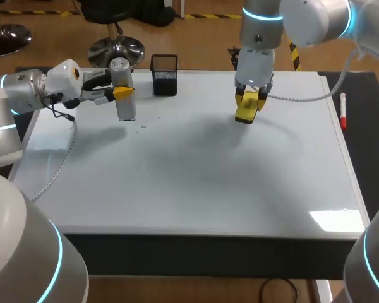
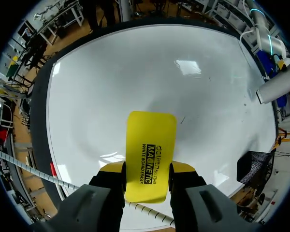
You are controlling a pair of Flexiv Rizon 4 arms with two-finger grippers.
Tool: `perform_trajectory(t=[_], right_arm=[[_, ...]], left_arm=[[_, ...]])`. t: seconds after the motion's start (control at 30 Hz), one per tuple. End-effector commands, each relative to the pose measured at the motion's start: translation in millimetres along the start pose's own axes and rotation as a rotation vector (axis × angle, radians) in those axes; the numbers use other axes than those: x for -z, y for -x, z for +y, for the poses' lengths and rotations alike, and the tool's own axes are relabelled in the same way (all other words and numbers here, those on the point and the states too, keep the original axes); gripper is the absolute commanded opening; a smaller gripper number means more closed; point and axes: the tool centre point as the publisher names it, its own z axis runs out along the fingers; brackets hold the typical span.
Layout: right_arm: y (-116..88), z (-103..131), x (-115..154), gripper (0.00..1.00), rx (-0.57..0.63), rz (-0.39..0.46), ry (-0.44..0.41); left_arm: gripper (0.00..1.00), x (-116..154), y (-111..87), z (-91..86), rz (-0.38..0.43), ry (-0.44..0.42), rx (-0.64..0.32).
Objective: Pick up the inspection probe, press it on each red-marked spot on the whiteboard one by one, put down the probe, pick up the eraser, and wipe off all the red marks.
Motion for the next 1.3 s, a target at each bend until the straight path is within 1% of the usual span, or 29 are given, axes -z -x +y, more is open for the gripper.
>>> perform_trajectory(t=[0.03,0.23,0.43,0.57,0.6,0.63,0.67,0.7,0.77,1.0,1.3], right_arm=[[0.4,-5.6,-5.4,0.00,0.023,0.013,0.012],[11.1,-27.3,-6.4,0.00,0.086,0.041,-0.013],[25.0,-53.1,-10.2,0.00,0.144,0.046,-0.025],[36.2,-66.7,-11.9,0.00,0.179,0.018,-0.026],[39.0,-70.2,-13.3,0.00,0.189,0.026,-0.026],[41.8,-72.9,-14.4,0.00,0.205,0.018,-0.024],[44.2,-75.7,-15.0,0.00,0.212,-0.010,-0.014],[46.0,-78.9,-15.2,0.00,0.213,-0.002,-0.018],[50.8,-84.2,-16.7,0.00,0.236,-0.022,-0.012],[71.6,-105.8,-22.4,0.00,0.290,0.008,-0.007],[105.3,-122.6,-16.9,0.00,0.357,0.033,-0.025]], left_arm=[[0.00,-0.7,-1.0,-0.8,-0.003,0.000,-0.002],[0.00,-0.7,-1.0,-0.8,-0.003,0.000,-0.002],[0.00,-0.7,-1.0,-0.8,-0.003,0.000,-0.002],[0.00,-0.7,-1.0,-0.8,-0.003,0.000,-0.002],[0.00,-0.7,-1.0,-0.8,-0.003,0.000,-0.002],[0.00,-0.7,-1.0,-0.8,-0.003,0.000,-0.002],[0.00,-0.7,-1.0,-0.8,-0.003,0.000,-0.002],[0.00,-0.7,-1.0,-0.8,-0.003,0.000,-0.002],[0.00,-0.7,-1.0,-0.8,-0.003,0.000,-0.002],[0.00,-0.7,-1.0,-0.8,-0.003,0.000,-0.002],[0.00,-0.7,-1.0,-0.8,-0.003,0.000,-0.002]])
